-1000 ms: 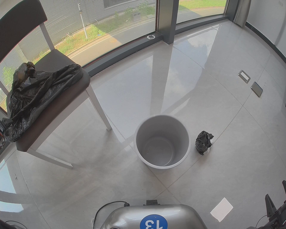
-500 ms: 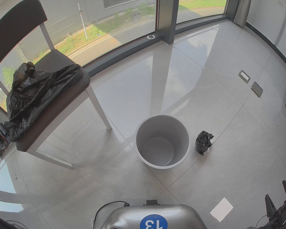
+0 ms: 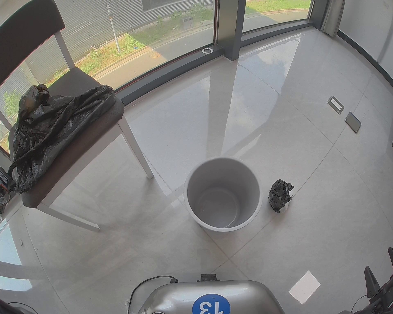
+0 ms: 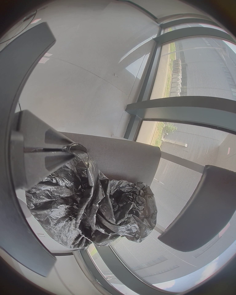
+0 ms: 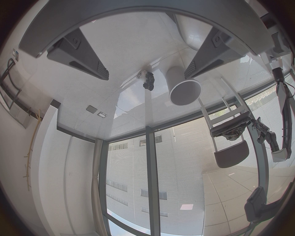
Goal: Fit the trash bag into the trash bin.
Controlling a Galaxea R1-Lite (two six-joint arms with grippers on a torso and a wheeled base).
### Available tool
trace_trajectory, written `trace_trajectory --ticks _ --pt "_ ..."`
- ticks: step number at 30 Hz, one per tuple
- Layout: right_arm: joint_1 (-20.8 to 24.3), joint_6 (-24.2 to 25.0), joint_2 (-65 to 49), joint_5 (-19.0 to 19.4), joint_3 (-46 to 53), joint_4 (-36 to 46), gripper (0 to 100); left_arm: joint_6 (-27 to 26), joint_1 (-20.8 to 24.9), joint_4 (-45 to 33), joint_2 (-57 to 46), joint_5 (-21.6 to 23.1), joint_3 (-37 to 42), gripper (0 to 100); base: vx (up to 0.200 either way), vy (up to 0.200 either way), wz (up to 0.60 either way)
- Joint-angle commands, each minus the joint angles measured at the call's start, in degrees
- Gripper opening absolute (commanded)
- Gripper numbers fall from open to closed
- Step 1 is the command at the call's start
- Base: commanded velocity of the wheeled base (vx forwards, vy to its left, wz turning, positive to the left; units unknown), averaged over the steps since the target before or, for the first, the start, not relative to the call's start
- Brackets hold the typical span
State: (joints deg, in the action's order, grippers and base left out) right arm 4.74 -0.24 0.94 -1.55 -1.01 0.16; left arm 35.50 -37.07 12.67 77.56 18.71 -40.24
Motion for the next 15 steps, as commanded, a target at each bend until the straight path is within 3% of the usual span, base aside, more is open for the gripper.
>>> trace_trajectory --ticks 1,8,9,15 --pt "0.0 0.1 -0.9 0.0 1.0 0.0 100 0.2 0.0 0.2 -0.8 0.3 0.1 0 0.000 0.000 0.00" --pt "0.0 0.0 -0.9 0.0 1.0 0.0 100 0.1 -0.1 0.6 -0.5 -0.1 0.5 0 0.000 0.000 0.00" --pt "0.0 0.0 -0.9 0.0 1.0 0.0 100 0.1 -0.1 0.6 -0.5 -0.1 0.5 100 0.000 0.000 0.00" --pt "0.0 -0.3 -0.9 0.1 1.0 0.0 100 0.1 0.0 1.7 0.3 0.2 0.7 100 0.000 0.000 0.00"
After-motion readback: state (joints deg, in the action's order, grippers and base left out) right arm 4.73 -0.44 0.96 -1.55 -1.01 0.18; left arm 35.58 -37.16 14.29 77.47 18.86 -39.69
